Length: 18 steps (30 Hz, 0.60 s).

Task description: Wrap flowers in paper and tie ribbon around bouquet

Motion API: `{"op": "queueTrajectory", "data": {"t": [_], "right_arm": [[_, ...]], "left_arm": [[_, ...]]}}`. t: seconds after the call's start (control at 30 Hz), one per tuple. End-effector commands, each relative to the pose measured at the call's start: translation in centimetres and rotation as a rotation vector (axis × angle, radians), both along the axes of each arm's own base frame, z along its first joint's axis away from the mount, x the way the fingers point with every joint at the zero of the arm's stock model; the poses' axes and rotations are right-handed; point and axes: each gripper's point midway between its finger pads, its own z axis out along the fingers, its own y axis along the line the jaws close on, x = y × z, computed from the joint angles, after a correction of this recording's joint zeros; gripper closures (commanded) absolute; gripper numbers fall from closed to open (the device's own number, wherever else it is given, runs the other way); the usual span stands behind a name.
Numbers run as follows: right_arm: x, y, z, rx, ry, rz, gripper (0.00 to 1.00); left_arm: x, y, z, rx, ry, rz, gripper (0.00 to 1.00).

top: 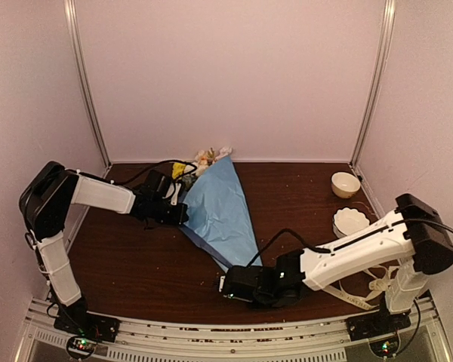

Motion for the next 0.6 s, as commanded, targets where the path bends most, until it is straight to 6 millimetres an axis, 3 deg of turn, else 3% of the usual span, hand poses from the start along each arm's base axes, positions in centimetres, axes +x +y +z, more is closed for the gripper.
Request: {"op": "queueTrajectory", "data": {"t": [0.0, 0.1, 0.17, 0.23, 0.27, 0.37, 0.43, 0.5, 0.57], "right_arm": [[-2.7, 1.4, 4.7, 0.255, 0.169, 0.031, 0.66], [-4.5, 1.4, 8.2, 0.415, 0.283, 0.086, 0.53], [-4.7, 1.6, 10.4, 0.523, 0.342, 0.1, 0.48], [-2.9, 1.7, 11.8, 0.606, 0.346, 0.047, 0.47], [-1.1, 1.6, 12.1, 0.63, 0.326, -0.01, 0.48], [4.0, 1.3, 11.2, 0.65, 0.295, -0.193, 0.53], [7.0, 1.0, 9.4, 0.637, 0.312, -0.326, 0.61], [8.6, 1.0, 7.2, 0.591, 0.346, -0.393, 0.71], [8.5, 1.4, 5.2, 0.54, 0.379, -0.397, 0.8]], "left_arm": [[1.4, -0.4, -0.3, -0.023, -0.041, -0.014, 1.0], [1.5, -0.7, -0.7, -0.039, -0.036, -0.025, 1.0], [1.4, -0.9, -0.9, -0.048, -0.035, -0.034, 1.0], [1.6, -0.9, -0.9, -0.051, -0.038, -0.039, 1.0], [1.7, -0.9, -0.9, -0.052, -0.04, -0.038, 1.0], [1.9, -0.7, -0.7, -0.057, -0.046, -0.037, 1.0], [2.0, -0.6, -0.5, -0.062, -0.048, -0.041, 1.0], [2.2, -0.5, -0.4, -0.064, -0.054, -0.042, 1.0], [2.5, -0.6, -0.1, -0.068, -0.065, -0.047, 1.0]]}}
